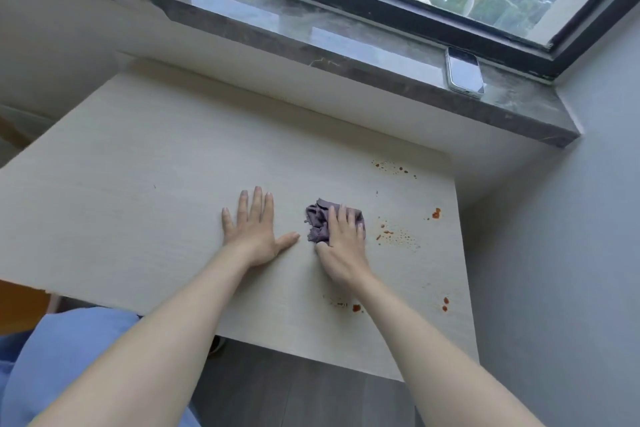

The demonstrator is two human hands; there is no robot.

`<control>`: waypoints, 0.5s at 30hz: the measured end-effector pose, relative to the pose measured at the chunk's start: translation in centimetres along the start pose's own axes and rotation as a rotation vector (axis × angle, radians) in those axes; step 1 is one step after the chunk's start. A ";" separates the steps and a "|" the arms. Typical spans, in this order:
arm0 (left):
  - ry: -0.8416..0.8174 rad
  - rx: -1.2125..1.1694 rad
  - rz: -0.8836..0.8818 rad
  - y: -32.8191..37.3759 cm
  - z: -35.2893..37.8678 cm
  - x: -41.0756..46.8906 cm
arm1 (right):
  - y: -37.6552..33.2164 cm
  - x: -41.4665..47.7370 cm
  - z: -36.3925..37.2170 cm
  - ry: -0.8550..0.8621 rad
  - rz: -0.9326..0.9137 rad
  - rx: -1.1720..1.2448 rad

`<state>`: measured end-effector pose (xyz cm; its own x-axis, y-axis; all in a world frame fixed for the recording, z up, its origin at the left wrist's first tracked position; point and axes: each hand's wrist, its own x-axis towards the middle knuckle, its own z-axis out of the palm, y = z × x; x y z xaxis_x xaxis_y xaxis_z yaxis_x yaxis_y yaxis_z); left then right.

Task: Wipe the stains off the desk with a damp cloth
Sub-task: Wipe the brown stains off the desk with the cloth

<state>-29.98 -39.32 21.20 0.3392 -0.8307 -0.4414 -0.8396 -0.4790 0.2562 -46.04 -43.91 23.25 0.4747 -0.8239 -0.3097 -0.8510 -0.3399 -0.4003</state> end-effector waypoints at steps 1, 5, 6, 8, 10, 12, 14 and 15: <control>-0.009 -0.002 0.002 0.0 0.0 0.1 | -0.1 0.2 0.9 0.003 0.006 -0.037; -0.018 -0.003 0.011 0.0 0.0 0.3 | 1.1 2.4 1.0 0.001 0.022 -0.125; -0.023 -0.009 0.009 0.0 0.0 0.3 | 1.3 3.2 0.6 0.006 0.017 -0.134; -0.030 -0.011 0.008 0.1 0.0 0.4 | 1.3 3.9 0.4 0.079 0.010 -0.138; -0.035 -0.012 0.009 0.0 -0.1 0.4 | 0.8 3.2 1.0 0.150 -0.032 -0.127; -0.036 -0.010 0.005 0.0 -0.1 0.4 | 1.5 1.8 1.5 0.142 -0.170 -0.170; -0.040 -0.011 0.006 0.0 -0.1 0.3 | 3.3 1.2 0.5 0.056 -0.298 -0.191; -0.041 -0.013 0.008 0.0 -0.1 0.3 | 4.1 1.5 -0.2 0.019 -0.319 -0.185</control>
<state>-29.87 -39.60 21.18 0.3149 -0.8223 -0.4741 -0.8366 -0.4764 0.2706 -48.85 -46.59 21.30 0.7200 -0.6708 -0.1779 -0.6879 -0.6558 -0.3111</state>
